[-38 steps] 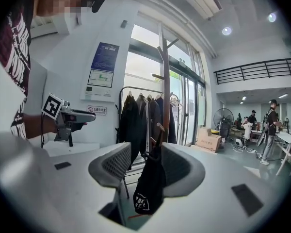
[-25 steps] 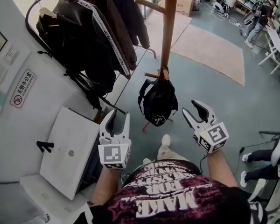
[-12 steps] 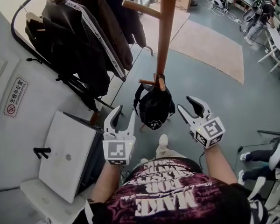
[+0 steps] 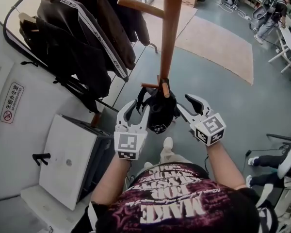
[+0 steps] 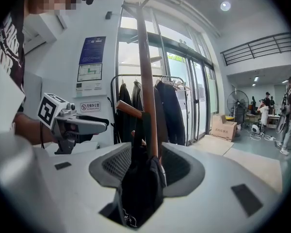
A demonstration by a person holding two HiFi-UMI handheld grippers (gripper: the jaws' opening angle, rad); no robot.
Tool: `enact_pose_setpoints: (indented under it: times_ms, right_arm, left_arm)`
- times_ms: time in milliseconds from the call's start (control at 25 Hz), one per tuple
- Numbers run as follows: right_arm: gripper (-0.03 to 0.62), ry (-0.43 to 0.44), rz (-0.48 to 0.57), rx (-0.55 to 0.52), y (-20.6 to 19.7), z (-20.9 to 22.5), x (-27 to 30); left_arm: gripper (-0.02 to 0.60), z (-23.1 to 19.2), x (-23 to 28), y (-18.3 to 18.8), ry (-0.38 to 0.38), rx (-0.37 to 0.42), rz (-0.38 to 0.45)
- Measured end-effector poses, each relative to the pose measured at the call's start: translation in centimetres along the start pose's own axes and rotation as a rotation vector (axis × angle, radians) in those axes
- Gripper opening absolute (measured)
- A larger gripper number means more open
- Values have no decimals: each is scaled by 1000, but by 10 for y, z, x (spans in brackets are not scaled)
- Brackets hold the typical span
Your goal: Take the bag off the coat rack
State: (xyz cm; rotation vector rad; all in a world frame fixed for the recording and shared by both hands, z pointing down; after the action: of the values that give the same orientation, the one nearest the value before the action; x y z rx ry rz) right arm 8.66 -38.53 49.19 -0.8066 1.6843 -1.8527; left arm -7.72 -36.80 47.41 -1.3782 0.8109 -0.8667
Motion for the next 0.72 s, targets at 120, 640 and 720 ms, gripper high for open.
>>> enact_pose_setpoints:
  times_ms: [120,640,720]
  right_arm:
    - [186,8,-8,12,-8,5,11]
    - [179,28,-46,89,-46,15,59]
    - [175,20,-44,103,-50,16,62]
  left_arm:
    - [166,2,15,-9,-18,-19,-10]
    - [164,22,76,-58,-77,35,-82]
    - [154,24,81,-63,-64,39,-84]
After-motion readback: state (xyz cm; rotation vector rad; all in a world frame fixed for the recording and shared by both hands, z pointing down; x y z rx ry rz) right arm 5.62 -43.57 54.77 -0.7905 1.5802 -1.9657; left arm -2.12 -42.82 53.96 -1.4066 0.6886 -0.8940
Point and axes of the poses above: the fingertips, and each gripper's own axes: x forward along the fingers, z to its right, y out of its top, the point moved 2 cm from there along -x, backward along the fingers, and after that the axes turned 12 degrees about z, right-handed, at the moved point
